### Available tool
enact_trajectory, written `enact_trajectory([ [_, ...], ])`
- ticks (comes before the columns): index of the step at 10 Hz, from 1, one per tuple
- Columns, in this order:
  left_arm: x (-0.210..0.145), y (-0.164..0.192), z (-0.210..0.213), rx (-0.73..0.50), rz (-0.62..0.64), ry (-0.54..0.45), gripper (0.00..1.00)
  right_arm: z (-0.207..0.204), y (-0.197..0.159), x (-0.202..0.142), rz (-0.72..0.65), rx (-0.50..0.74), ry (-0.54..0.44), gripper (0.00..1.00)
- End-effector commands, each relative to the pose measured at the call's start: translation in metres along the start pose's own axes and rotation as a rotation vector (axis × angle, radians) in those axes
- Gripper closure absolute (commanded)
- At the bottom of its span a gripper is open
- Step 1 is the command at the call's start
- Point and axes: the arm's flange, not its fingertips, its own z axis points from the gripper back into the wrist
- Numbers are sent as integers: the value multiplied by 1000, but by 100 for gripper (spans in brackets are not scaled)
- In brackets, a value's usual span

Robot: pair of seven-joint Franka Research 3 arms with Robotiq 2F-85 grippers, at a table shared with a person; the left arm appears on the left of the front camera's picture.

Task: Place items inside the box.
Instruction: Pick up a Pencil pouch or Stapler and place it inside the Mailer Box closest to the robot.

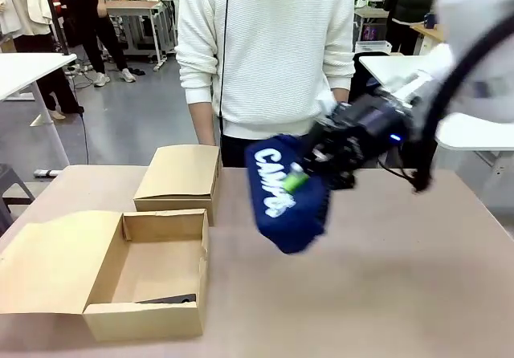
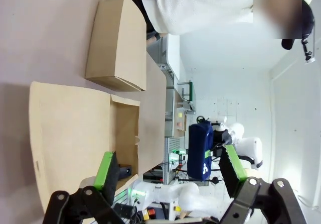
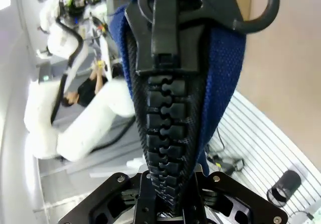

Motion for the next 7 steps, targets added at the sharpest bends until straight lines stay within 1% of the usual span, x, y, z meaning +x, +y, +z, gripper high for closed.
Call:
enact_trajectory([
  [1, -1, -1, 2, -17, -19, -1, 0, -37, 39, 55, -79, -49, 27, 94],
  [2, -1, -1, 2, -17, -19, -1, 0, -71, 57, 79, -124, -117, 29, 94],
  [3, -1, -1, 2, -17, -19, -1, 0, -109, 71, 101, -152, -156, 44, 94],
  [4, -1, -1, 2, -17, -19, -1, 0, -151, 79, 113, -179, -216, 41, 94],
  [5, -1, -1, 2, -17, -19, -1, 0, -180, 82, 109, -165, -290, 46, 94],
  [6, -1, -1, 2, -17, -19, -1, 0, -197, 82, 97, -134, -362, 100, 94],
  [7, -1, -1, 2, -17, -19, -1, 0, -187, 79, 84, -19, -421, 283, 94],
])
